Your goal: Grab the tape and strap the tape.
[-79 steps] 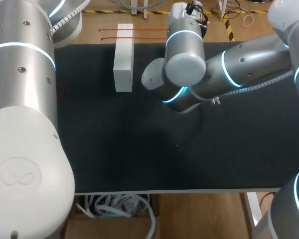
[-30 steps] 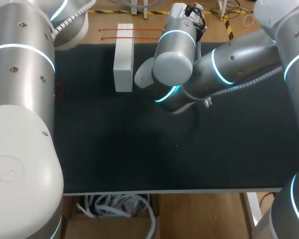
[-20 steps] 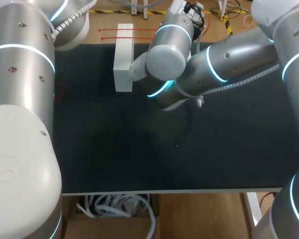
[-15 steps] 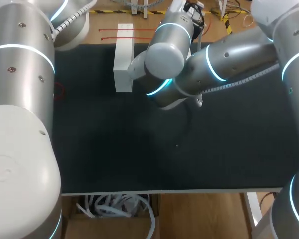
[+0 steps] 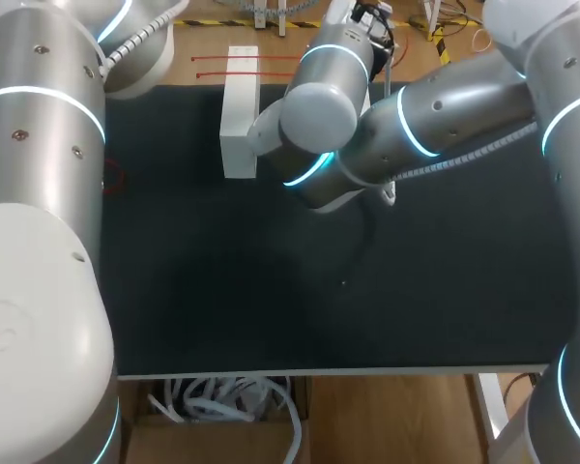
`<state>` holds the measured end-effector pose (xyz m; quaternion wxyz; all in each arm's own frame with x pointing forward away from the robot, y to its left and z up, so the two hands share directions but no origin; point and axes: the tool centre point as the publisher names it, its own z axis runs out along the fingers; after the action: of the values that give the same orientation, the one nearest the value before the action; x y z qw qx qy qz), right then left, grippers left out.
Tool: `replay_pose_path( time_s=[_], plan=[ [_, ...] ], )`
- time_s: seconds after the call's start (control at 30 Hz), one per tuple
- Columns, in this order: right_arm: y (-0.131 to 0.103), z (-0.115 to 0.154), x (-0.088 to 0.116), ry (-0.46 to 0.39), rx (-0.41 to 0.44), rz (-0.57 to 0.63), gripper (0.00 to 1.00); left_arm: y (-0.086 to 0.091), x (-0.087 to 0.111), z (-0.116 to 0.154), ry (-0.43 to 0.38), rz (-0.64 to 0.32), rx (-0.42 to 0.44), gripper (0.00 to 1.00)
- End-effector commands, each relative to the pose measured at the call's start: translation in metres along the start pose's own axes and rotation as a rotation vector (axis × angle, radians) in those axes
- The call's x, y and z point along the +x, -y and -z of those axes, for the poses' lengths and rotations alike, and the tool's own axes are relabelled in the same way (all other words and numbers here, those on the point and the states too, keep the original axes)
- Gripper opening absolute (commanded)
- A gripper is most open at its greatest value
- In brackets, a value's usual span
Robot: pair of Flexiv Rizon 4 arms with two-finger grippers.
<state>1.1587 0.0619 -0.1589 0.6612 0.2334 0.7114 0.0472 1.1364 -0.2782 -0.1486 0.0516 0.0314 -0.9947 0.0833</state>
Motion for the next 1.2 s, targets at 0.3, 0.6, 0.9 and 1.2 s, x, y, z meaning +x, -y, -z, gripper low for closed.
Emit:
replay_pose_path(
  time_s=[0.3,0.6,0.9,1.2],
  plan=[
    [-0.0028,0.0010,0.0041,-0.015,-0.008,0.020,0.00,0.0037,-0.0063,0.0035,-0.016,0.000,-0.012,0.00],
    [0.0024,0.0019,0.0028,-0.014,-0.002,0.030,0.00,0.0037,-0.0063,0.0035,-0.016,0.000,-0.012,0.00],
    [0.0011,0.0003,0.0007,-0.001,0.006,0.017,0.00,0.0037,-0.0063,0.0035,-0.016,0.000,-0.012,0.00],
    [-0.0047,0.0005,0.0054,-0.006,0.004,0.014,0.00,0.0037,-0.0063,0.0035,-0.016,0.000,-0.012,0.00]
  ],
)
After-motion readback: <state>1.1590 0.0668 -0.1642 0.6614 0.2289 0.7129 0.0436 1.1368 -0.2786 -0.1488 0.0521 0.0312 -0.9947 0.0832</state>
